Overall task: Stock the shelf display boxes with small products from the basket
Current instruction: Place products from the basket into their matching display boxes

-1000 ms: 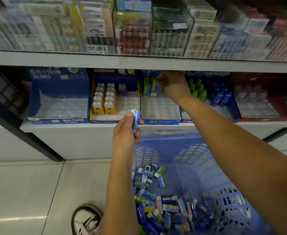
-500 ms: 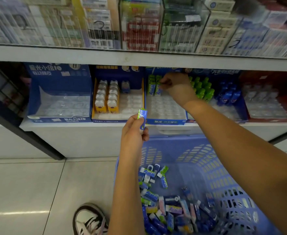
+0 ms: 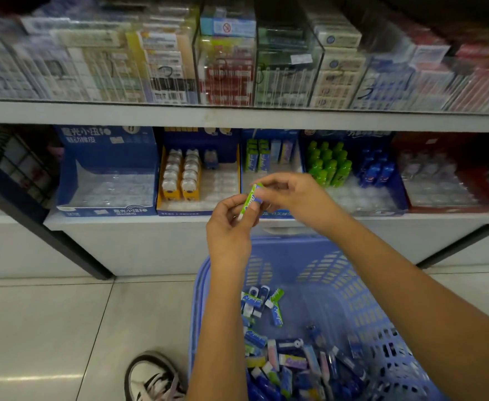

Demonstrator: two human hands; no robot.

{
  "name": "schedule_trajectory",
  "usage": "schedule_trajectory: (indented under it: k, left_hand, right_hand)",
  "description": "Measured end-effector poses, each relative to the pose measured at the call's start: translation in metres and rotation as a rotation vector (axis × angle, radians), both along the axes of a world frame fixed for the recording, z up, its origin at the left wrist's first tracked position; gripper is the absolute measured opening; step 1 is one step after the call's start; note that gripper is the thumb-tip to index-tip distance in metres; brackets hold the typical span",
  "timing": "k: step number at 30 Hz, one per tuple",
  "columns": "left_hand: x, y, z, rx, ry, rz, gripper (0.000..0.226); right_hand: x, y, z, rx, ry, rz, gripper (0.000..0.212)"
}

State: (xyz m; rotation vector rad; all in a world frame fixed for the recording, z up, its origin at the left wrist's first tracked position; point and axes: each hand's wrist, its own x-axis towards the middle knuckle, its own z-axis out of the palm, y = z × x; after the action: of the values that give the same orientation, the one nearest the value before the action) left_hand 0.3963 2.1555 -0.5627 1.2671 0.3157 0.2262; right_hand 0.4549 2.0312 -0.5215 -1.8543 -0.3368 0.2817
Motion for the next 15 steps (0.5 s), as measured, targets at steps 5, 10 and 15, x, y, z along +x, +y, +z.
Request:
schedule_trajectory:
  k: [5,10,15]
  left_hand:
    - [0.000,-0.011,0.000,0.372,-0.062,-0.054,0.028]
    - [0.002,-0.013,-0.013,1.023,-0.019,-0.294,0.049]
    - [0.001,-0.014,-0.018,1.084,-0.015,-0.302,0.051]
  right_hand:
    - [0.002,-0.008,-0.003,0.143,-0.074,-0.198,0.015]
    - [0.052,-0.008,-0.001,-0.055,-0.249,-0.380,0.020]
    - [0.085,0.015,-0.013,-0.251,-0.371,-0.342,0.020]
